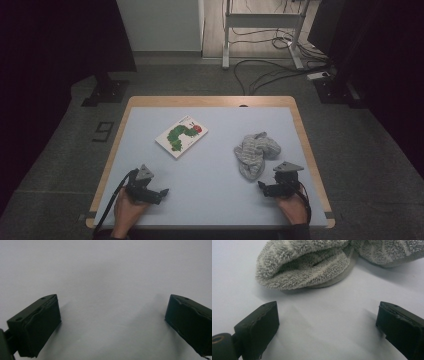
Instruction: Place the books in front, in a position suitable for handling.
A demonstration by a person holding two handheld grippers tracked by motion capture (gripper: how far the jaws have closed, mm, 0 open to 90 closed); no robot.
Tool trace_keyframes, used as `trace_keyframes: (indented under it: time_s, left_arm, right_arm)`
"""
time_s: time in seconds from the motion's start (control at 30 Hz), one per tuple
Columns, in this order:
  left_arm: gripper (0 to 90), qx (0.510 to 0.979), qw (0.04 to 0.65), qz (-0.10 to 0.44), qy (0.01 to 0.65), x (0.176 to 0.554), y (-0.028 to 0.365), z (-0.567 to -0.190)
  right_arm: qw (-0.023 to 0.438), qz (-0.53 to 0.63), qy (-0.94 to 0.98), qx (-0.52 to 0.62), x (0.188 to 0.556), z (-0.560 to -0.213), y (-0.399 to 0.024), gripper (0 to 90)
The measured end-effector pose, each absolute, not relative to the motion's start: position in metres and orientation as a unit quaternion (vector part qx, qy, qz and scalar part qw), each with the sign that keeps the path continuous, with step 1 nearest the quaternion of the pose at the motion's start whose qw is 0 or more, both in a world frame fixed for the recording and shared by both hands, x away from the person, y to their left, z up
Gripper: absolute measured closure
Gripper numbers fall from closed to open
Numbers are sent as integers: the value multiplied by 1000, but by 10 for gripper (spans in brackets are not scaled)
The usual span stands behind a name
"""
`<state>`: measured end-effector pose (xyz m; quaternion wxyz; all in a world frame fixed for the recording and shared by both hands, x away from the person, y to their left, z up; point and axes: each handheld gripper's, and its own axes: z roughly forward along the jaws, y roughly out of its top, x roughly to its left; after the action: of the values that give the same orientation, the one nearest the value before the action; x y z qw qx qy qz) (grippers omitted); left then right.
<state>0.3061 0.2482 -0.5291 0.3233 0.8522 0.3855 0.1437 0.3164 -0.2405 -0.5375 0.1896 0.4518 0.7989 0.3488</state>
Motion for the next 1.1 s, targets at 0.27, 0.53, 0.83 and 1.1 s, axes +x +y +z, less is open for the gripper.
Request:
trace_keyframes:
  time_s: [0.27,0.53,0.83,1.1]
  left_arm:
    - [0,852,324,143,386,306,248,-529]
    - [0,852,324,143,386,306,248,-529]
    - [0,852,323,143,386,306,248,-529]
    - [0,852,324,143,386,306,248,-529]
  right_arm:
    - [191,350,798,452,316,-538,-241,42]
    - [189,348,799,452,317,-537,-241,41]
    - [189,339,801,456,317,-535,-239,46]
    - [195,345,803,444,315,-520,-241,12]
